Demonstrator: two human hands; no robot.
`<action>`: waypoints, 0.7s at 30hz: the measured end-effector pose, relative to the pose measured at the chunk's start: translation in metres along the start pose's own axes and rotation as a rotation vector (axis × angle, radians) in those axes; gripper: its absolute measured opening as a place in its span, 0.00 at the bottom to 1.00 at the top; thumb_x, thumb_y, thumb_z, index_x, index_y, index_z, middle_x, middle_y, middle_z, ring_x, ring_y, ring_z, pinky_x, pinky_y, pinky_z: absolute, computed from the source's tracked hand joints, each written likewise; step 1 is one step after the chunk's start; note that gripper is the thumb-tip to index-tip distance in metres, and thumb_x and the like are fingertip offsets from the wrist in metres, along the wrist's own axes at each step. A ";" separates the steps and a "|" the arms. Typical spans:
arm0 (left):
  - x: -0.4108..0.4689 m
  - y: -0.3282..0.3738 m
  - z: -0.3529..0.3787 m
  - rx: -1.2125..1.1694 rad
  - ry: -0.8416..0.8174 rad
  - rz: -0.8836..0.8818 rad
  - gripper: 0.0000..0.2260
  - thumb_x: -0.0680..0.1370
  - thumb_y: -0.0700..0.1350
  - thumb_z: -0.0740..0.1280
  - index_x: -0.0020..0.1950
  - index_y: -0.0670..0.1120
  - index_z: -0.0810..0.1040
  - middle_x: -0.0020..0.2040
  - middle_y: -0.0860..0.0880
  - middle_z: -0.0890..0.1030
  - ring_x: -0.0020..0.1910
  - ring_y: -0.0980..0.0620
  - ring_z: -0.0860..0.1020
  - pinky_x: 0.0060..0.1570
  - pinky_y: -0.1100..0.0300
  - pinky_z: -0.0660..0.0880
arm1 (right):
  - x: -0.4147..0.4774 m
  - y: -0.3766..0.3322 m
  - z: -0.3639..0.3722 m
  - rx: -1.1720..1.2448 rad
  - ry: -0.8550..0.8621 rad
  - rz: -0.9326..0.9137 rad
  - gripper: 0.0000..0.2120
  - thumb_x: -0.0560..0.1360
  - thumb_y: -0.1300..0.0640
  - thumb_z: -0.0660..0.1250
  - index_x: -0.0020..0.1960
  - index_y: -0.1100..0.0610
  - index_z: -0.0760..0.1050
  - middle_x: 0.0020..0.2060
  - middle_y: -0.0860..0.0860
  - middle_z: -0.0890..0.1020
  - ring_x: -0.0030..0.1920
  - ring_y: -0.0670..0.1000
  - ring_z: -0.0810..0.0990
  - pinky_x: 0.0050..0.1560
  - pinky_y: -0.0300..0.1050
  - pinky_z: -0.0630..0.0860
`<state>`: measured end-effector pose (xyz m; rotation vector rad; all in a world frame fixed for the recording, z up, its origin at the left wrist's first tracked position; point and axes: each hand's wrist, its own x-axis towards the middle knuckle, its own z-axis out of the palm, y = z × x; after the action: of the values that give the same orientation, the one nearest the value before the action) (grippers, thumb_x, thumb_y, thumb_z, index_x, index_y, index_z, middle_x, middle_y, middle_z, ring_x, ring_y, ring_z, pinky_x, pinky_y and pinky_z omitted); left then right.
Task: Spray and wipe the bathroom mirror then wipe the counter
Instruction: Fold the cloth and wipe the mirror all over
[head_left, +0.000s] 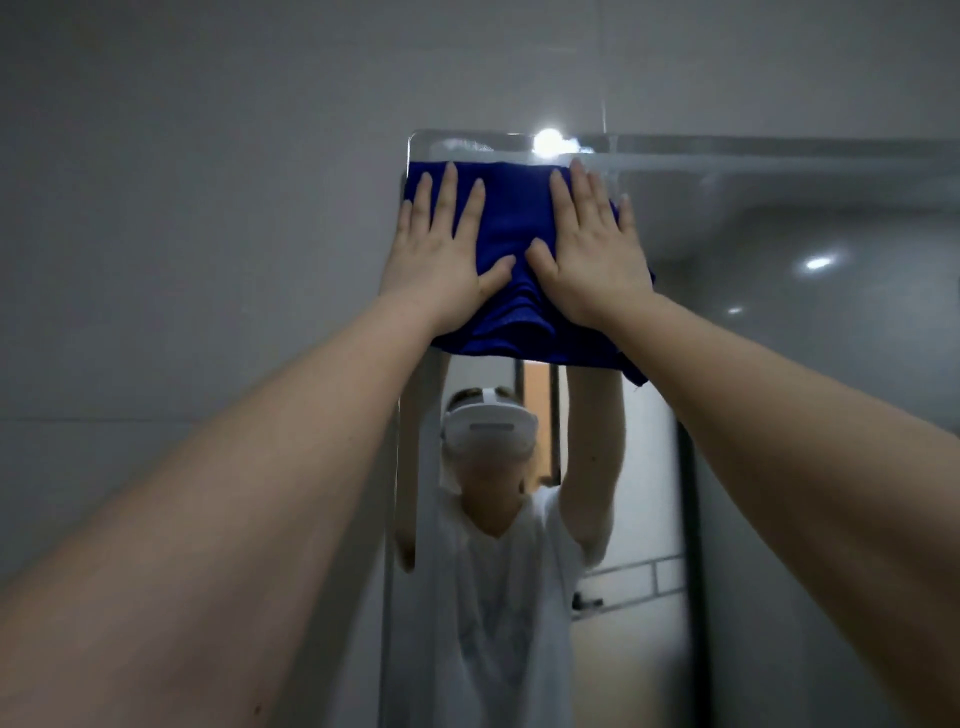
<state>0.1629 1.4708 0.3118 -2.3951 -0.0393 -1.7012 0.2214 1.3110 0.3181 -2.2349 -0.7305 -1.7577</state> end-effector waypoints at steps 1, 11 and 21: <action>-0.012 0.002 0.004 -0.001 -0.001 -0.002 0.35 0.79 0.64 0.50 0.78 0.48 0.40 0.78 0.44 0.37 0.76 0.44 0.37 0.74 0.50 0.38 | -0.012 -0.002 0.002 0.001 -0.011 -0.002 0.33 0.80 0.44 0.48 0.79 0.57 0.41 0.78 0.55 0.42 0.78 0.52 0.40 0.76 0.55 0.40; -0.122 0.025 0.040 -0.003 -0.028 -0.052 0.36 0.78 0.65 0.47 0.76 0.48 0.34 0.77 0.44 0.34 0.75 0.45 0.34 0.73 0.50 0.36 | -0.119 -0.018 0.031 0.028 -0.052 0.025 0.39 0.72 0.40 0.36 0.78 0.56 0.40 0.78 0.54 0.41 0.78 0.51 0.40 0.75 0.53 0.38; -0.222 0.038 0.072 -0.031 -0.145 -0.083 0.36 0.75 0.67 0.41 0.75 0.48 0.33 0.76 0.44 0.35 0.75 0.46 0.34 0.73 0.49 0.40 | -0.217 -0.032 0.053 0.068 -0.136 0.004 0.34 0.76 0.42 0.43 0.77 0.55 0.36 0.77 0.53 0.40 0.76 0.49 0.36 0.74 0.49 0.33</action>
<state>0.1602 1.4680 0.0752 -2.5698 -0.1363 -1.5691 0.2144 1.3074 0.0926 -2.3265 -0.7992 -1.5662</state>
